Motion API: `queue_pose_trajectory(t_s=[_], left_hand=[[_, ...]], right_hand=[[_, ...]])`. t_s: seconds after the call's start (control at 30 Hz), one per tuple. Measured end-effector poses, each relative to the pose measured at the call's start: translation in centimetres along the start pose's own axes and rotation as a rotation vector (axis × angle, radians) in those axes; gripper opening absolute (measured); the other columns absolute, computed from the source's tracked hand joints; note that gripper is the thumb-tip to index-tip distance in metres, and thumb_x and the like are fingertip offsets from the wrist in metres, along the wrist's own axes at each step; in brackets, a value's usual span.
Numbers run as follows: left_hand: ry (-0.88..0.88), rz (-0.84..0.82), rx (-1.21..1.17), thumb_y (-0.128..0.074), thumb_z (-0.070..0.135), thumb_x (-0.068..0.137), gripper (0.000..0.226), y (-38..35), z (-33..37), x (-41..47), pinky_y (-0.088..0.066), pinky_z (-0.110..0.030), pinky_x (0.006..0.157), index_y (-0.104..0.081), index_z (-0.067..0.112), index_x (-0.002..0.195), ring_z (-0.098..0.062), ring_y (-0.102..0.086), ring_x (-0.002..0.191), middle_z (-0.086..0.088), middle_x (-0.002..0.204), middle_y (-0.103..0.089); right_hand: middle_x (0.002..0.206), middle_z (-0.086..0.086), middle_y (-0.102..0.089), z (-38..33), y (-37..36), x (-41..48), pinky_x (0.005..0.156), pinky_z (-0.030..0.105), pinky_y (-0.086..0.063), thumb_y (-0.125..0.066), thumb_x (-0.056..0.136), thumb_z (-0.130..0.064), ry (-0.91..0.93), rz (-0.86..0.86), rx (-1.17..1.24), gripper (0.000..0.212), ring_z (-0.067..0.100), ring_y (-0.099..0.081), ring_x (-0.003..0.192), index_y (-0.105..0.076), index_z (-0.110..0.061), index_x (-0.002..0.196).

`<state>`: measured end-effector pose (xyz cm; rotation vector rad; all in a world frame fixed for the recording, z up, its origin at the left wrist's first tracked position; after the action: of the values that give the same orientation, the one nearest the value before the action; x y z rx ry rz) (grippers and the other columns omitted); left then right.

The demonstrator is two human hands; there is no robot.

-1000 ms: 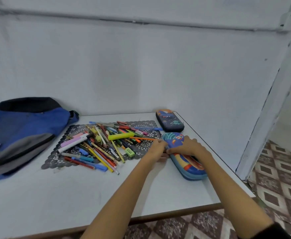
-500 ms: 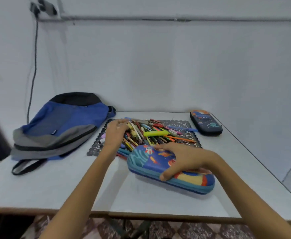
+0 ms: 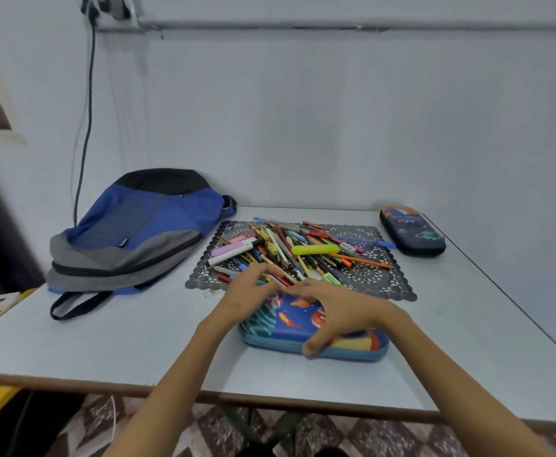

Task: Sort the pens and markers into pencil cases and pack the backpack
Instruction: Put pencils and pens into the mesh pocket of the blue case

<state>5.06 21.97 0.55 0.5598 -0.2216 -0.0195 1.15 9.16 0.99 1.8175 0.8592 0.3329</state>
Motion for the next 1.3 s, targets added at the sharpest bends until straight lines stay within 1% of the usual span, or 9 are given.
queue_pose_trajectory(t_s=[0.13,0.23,0.3,0.4,0.53,0.83,1.1,1.2,1.3], left_hand=[[-0.051,-0.078,0.176,-0.052,0.031,0.098,0.019,-1.6,0.5,-0.5,-0.053,-0.038,0.082,-0.067,0.025,0.108,-0.013,-0.064,0.089,0.004,0.100,-0.069],[-0.053,-0.059,0.247,-0.053,0.032,0.098,0.016,-1.3,0.4,-0.9,-0.050,-0.035,0.081,-0.066,0.023,0.102,-0.013,-0.060,0.093,0.006,0.099,-0.066],[-0.065,-0.043,0.274,-0.052,0.032,0.099,0.013,-1.3,0.6,-1.1,-0.047,-0.033,0.079,-0.064,0.026,0.098,-0.013,-0.058,0.092,0.007,0.098,-0.063],[-0.040,-0.064,0.364,-0.049,0.038,0.098,0.012,-1.6,0.4,-1.0,-0.045,-0.031,0.075,-0.058,0.031,0.095,-0.013,-0.057,0.090,0.008,0.096,-0.061],[0.016,-0.073,0.442,-0.048,0.046,0.095,0.020,-1.9,0.5,-0.7,-0.045,-0.032,0.072,-0.058,0.029,0.092,-0.018,-0.059,0.088,0.003,0.092,-0.065],[-0.005,-0.122,0.532,-0.034,0.061,0.097,0.039,-2.8,0.8,-1.1,-0.048,-0.036,0.082,-0.058,0.034,0.108,-0.019,-0.059,0.100,0.006,0.106,-0.066],[0.012,-0.179,0.519,-0.033,0.060,0.097,0.046,-2.9,0.6,-0.7,-0.050,-0.037,0.087,-0.062,0.033,0.120,-0.018,-0.060,0.106,0.005,0.113,-0.067],[0.020,-0.179,0.511,-0.034,0.059,0.097,0.046,-3.0,0.7,-0.7,-0.049,-0.036,0.087,-0.062,0.033,0.122,-0.018,-0.060,0.107,0.004,0.115,-0.066],[0.035,-0.167,0.514,-0.034,0.060,0.097,0.046,-2.9,0.6,-0.7,-0.049,-0.035,0.086,-0.064,0.033,0.121,-0.018,-0.060,0.106,0.004,0.114,-0.067]], right_hand=[[0.150,-0.020,-0.025,1.2,1.2,-0.5,0.107,0.024,-0.029,-0.078,0.073,-0.050,-0.010,0.031,0.096,0.089,-0.002,-0.029,0.127,-0.030,-0.041,0.147],[0.139,-0.016,-0.046,5.1,3.6,-1.6,0.104,0.028,-0.040,-0.058,0.090,-0.049,-0.111,0.231,0.342,0.047,0.005,-0.046,0.124,-0.048,-0.040,0.135],[0.129,-0.010,-0.056,8.4,3.4,-2.5,0.090,0.018,-0.048,-0.050,0.099,-0.034,-0.231,0.263,0.527,0.026,0.007,-0.055,0.116,-0.060,-0.032,0.122],[0.128,-0.004,-0.059,11.1,2.0,-2.9,0.075,0.017,-0.053,-0.044,0.102,-0.014,-0.297,0.235,0.731,0.028,0.008,-0.060,0.109,-0.068,-0.020,0.115],[0.119,-0.001,-0.067,11.9,1.6,-2.5,0.086,0.032,-0.056,-0.041,0.101,-0.007,-0.286,0.217,0.847,0.031,0.016,-0.065,0.107,-0.069,-0.017,0.112],[0.111,0.013,-0.070,12.8,1.9,-2.2,0.069,0.023,-0.057,-0.038,0.086,0.025,-0.232,0.148,0.678,0.051,0.017,-0.069,0.098,-0.066,-0.009,0.110],[0.096,0.007,-0.071,12.7,3.6,-2.9,0.067,0.014,-0.052,-0.044,0.086,0.019,-0.184,0.290,0.430,0.039,0.009,-0.067,0.087,-0.071,-0.006,0.099],[0.095,0.002,-0.073,12.9,3.6,-3.6,0.073,0.019,-0.054,-0.057,0.091,0.004,-0.152,0.375,0.388,0.023,0.013,-0.067,0.089,-0.074,-0.011,0.097],[0.087,-0.001,-0.072,13.3,3.4,-5.2,0.065,0.014,-0.051,-0.063,0.090,-0.004,-0.190,0.496,0.444,0.018,0.007,-0.063,0.079,-0.072,-0.018,0.084]])
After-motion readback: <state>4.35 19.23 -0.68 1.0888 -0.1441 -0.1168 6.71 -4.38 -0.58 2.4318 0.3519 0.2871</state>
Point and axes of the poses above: each hand's wrist, its own x-axis towards the middle knuckle, its own y-axis out of the back of the hand, z = x × y, the point moved 10 cm from there along x, towards the middle knuckle
